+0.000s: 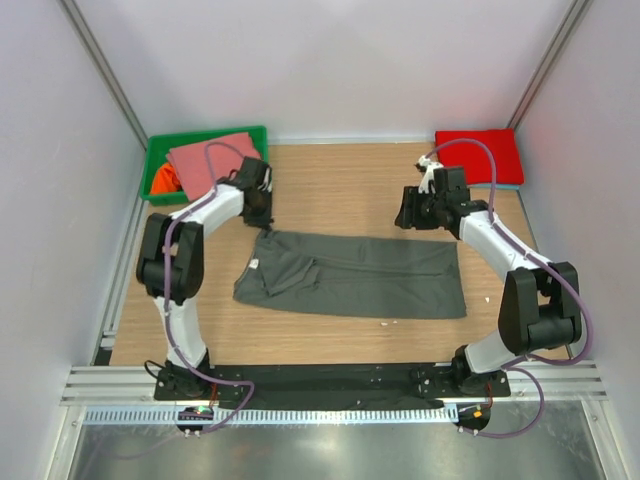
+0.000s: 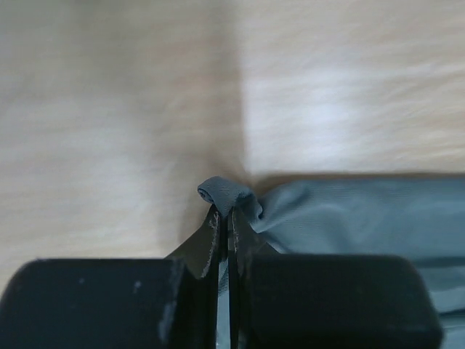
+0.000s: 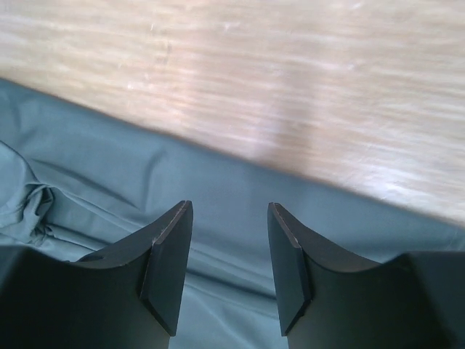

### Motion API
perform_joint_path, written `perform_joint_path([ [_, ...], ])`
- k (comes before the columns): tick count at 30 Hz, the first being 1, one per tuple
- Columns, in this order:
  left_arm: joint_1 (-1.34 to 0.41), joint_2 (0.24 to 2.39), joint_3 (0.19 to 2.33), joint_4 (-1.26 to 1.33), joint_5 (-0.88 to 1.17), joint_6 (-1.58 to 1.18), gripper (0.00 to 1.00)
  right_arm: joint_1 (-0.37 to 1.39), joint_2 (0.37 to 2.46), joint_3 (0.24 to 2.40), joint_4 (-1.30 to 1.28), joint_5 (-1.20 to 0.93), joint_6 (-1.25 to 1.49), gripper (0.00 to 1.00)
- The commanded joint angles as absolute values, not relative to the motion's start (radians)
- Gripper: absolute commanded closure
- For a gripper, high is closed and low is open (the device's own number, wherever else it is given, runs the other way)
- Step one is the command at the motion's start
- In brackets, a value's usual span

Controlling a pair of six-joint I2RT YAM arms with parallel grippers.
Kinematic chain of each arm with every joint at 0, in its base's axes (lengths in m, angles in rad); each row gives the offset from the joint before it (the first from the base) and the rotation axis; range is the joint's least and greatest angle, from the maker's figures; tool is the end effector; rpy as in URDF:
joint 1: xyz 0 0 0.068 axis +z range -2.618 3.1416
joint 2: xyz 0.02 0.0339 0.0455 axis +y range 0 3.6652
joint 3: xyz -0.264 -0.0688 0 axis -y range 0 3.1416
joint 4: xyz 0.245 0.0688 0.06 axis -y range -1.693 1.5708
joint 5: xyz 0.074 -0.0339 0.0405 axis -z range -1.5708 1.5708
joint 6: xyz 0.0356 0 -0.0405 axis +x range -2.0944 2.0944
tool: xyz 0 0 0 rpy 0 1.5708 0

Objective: Fold and stack the t-shirts
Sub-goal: Fold the tshirt

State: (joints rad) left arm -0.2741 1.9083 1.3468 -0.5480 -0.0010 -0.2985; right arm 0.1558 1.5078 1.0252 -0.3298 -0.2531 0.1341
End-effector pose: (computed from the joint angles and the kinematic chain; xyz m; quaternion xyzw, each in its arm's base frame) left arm 0.3808 -0.1070 0.1848 -0.0120 0.9734 -0.0641 0.2194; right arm 0.3175 0.0589 0.2377 -0.0567 0.9210 0.1691 0.3464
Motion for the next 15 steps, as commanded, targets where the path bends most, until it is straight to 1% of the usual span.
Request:
perform_joint_path([
  [1, -0.35, 2.005, 1.544, -0.521, -0.028, -0.256, 1.0, 0.135, 1.511, 1.107, -0.296, -0.192, 0.156, 0.48],
  [2, -0.362, 2.07, 1.587, -0.528, -0.028, -0.256, 1.0, 0.132, 1.516, 1.114, -0.296, -0.18, 0.158, 0.49],
  [3, -0.385, 2.098, 1.677, -0.534, -0.022, -0.258, 1.0, 0.127, 1.525, 1.117, -0.295, -0.17, 0.158, 0.48],
  [6, -0.422, 2.231, 1.816, -0.558, -0.006, -0.27, 1.0, 0.106, 1.539, 1.135, -0.288, -0.155, 0.163, 0.48],
  [8, -0.449, 2.296, 1.964, -0.577, -0.005, -0.268, 1.0, 0.091, 1.555, 1.147, -0.279, -0.15, 0.17, 0.49],
  [9, -0.454, 2.374, 2.02, -0.586, -0.005, -0.268, 1.0, 0.089, 1.562, 1.152, -0.275, -0.149, 0.172, 0.48],
  [10, -0.46, 2.408, 2.134, -0.601, -0.005, -0.267, 1.0, 0.084, 1.575, 1.163, -0.272, -0.144, 0.173, 0.48],
  [13, -0.466, 2.55, 2.293, -0.603, 0.041, -0.265, 1.0, 0.075, 1.595, 1.184, -0.265, -0.13, 0.175, 0.49],
  [14, -0.466, 2.58, 2.378, -0.6, 0.046, -0.264, 1.0, 0.068, 1.603, 1.189, -0.267, -0.127, 0.175, 0.48],
  [15, -0.466, 2.6, 2.407, -0.565, 0.051, -0.264, 1.0, 0.066, 1.608, 1.195, -0.267, -0.123, 0.175, 0.48],
])
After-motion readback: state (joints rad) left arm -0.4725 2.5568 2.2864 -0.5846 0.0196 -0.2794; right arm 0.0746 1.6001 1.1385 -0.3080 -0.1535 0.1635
